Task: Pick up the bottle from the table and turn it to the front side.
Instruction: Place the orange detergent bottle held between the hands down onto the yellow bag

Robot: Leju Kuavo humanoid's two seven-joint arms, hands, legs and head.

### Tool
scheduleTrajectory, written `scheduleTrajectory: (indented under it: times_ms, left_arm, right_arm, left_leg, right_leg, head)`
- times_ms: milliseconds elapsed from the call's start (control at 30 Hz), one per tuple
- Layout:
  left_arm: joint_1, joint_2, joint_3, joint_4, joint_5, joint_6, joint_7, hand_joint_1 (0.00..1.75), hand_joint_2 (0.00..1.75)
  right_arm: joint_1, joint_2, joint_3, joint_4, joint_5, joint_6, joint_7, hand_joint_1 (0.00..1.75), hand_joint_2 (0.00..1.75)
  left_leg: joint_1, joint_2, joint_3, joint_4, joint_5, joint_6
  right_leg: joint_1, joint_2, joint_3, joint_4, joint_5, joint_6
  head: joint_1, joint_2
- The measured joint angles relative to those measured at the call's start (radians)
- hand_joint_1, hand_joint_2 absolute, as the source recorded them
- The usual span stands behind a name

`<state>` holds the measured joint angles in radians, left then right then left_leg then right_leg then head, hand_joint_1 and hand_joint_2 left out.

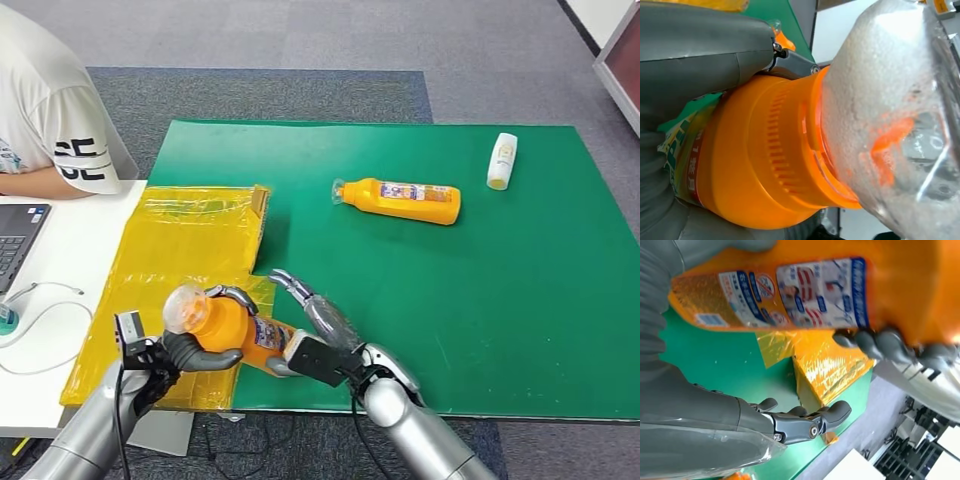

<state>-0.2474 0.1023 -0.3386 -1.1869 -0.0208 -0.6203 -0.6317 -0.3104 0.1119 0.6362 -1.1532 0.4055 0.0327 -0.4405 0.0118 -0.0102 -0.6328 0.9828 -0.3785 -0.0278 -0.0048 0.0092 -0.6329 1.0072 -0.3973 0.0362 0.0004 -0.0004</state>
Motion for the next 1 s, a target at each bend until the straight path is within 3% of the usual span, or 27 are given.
scheduleTrajectory:
  times_ms: [433,767,900,1000]
  left_arm:
    - [-0.082,0.088,0.003,-0.031,-0.206,0.24,0.006,1.75,1.75]
    - [-0.188,0.137,-0.022,-0.044,-0.335,0.301,0.064,1.75,1.75]
    - [-0.293,0.194,-0.099,0.012,-0.455,0.317,0.166,1.75,1.75]
    - [-0.398,0.234,-0.181,0.096,-0.51,0.273,0.212,1.75,1.75]
  right_arm:
    - [0.002,0.025,-0.044,0.013,0.008,0.006,-0.016,0.0,1.75]
    - [0.002,0.049,-0.062,0.048,0.019,-0.004,-0.026,0.0,1.75]
    - [0.001,0.057,-0.062,0.069,0.02,-0.008,-0.039,0.0,1.75]
    - [-0.001,0.064,-0.062,0.086,0.019,-0.01,-0.048,0.0,1.75]
  left_leg:
    - [0.0,0.0,0.0,0.0,0.001,-0.001]
    - [0.0,0.0,0.0,0.0,0.001,-0.001]
    - [0.001,0.001,-0.001,0.0,0.002,-0.002]
    - [0.002,0.001,-0.002,0.0,0.003,-0.003]
  right_leg:
    - [0.0,0.0,-0.001,0.0,0.0,0.0]
    - [0.0,0.0,-0.001,0.0,0.0,0.0]
    - [0.001,0.001,-0.004,0.0,0.002,-0.003]
    - [0.002,0.001,-0.004,0.001,0.003,-0.004]
  head:
    - [0.0,0.0]
    - [0.0,0.0]
    - [0.0,0.0]
    - [0.0,0.0]
